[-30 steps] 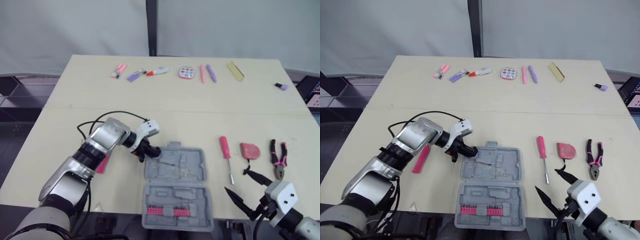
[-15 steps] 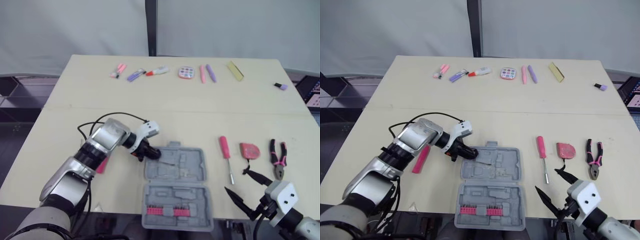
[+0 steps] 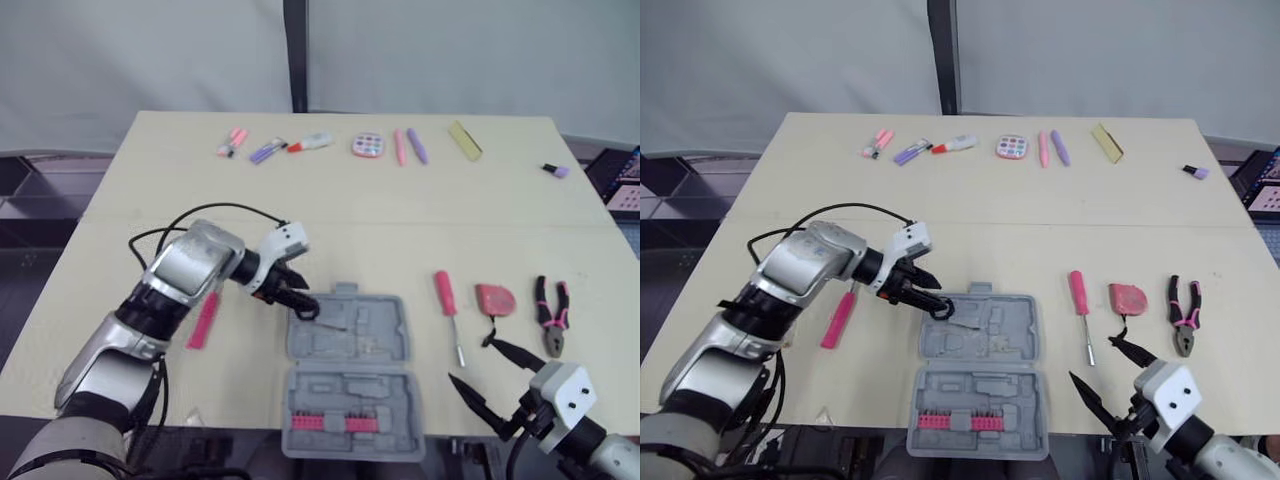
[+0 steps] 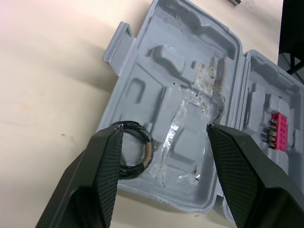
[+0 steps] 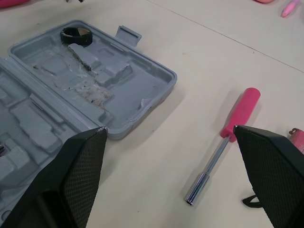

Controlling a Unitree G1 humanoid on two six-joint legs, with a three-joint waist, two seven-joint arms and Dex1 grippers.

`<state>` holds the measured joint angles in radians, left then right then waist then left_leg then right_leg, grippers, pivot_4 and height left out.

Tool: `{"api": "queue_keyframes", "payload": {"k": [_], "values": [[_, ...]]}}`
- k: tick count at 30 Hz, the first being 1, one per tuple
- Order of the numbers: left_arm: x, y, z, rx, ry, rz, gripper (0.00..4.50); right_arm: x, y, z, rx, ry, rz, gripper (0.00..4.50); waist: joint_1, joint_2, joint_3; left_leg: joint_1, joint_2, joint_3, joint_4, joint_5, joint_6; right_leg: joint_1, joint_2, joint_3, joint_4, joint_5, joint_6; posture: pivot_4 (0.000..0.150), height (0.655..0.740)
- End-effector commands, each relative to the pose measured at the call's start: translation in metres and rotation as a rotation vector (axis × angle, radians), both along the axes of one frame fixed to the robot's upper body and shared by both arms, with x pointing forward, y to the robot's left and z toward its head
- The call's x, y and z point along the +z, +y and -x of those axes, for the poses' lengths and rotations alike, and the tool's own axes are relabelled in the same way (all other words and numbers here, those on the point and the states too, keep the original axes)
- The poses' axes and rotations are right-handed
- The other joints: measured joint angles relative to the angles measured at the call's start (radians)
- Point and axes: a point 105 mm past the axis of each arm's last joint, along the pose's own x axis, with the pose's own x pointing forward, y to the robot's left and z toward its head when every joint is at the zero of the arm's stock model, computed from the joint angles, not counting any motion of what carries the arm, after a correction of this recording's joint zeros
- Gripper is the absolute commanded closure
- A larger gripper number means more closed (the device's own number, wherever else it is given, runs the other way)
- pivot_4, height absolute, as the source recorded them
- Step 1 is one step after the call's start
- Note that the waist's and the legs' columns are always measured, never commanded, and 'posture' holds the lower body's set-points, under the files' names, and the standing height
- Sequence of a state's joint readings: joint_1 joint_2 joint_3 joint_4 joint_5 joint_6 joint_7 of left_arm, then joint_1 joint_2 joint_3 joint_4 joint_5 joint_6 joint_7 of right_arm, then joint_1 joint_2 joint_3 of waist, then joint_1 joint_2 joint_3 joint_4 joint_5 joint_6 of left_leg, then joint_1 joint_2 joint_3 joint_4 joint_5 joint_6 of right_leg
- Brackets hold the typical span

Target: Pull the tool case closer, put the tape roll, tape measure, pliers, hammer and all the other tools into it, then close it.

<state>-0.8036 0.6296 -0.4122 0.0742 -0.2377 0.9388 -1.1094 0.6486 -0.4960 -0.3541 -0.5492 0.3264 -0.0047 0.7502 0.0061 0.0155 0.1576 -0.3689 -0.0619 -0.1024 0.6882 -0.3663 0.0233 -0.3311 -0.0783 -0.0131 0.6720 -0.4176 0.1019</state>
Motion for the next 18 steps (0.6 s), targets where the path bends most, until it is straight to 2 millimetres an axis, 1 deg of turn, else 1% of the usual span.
{"api": "queue_keyframes", "payload": {"k": [1, 6, 13, 15, 18], "values": [[0.009, 0.001, 0.002, -0.043, -0.092, 0.093, 1.51, 0.005, 0.003, 0.001, 0.005, -0.030, 0.006, 0.00, -0.004, 0.000, 0.000, 0.000, 0.000, 0.000, 0.000, 0.000, 0.000, 0.000, 0.000, 0.000, 0.000, 0.000, 0.000, 0.150, 0.7134], [0.001, 0.005, 0.003, -0.050, -0.147, 0.163, 1.51, 0.006, 0.001, 0.001, 0.006, -0.032, 0.011, 0.00, -0.002, 0.000, 0.000, 0.000, 0.000, -0.001, 0.000, 0.000, 0.000, 0.000, -0.001, 0.000, 0.000, 0.000, 0.000, 0.150, 0.7134], [-0.011, 0.003, 0.003, -0.059, -0.220, 0.217, 1.51, 0.006, 0.001, 0.000, 0.009, -0.033, 0.014, 0.00, -0.005, 0.000, 0.000, 0.000, 0.000, 0.000, 0.000, 0.000, 0.000, 0.000, 0.000, 0.000, 0.001, 0.000, 0.000, 0.150, 0.7134], [-0.012, 0.003, 0.002, -0.055, -0.235, 0.217, 2.02, 0.007, 0.000, 0.000, 0.009, -0.033, 0.015, 0.00, -0.006, 0.000, 0.000, 0.000, 0.000, 0.000, 0.000, 0.000, 0.000, 0.000, 0.000, 0.000, 0.001, 0.000, 0.000, 0.150, 0.7134], [-0.013, 0.003, 0.000, -0.053, -0.256, 0.208, 2.02, 0.007, 0.000, 0.000, 0.010, -0.032, 0.016, 0.00, -0.006, 0.000, 0.000, 0.000, 0.000, 0.000, 0.000, 0.000, 0.000, 0.000, 0.000, -0.001, 0.001, 0.000, 0.000, 0.150, 0.7134]]}}
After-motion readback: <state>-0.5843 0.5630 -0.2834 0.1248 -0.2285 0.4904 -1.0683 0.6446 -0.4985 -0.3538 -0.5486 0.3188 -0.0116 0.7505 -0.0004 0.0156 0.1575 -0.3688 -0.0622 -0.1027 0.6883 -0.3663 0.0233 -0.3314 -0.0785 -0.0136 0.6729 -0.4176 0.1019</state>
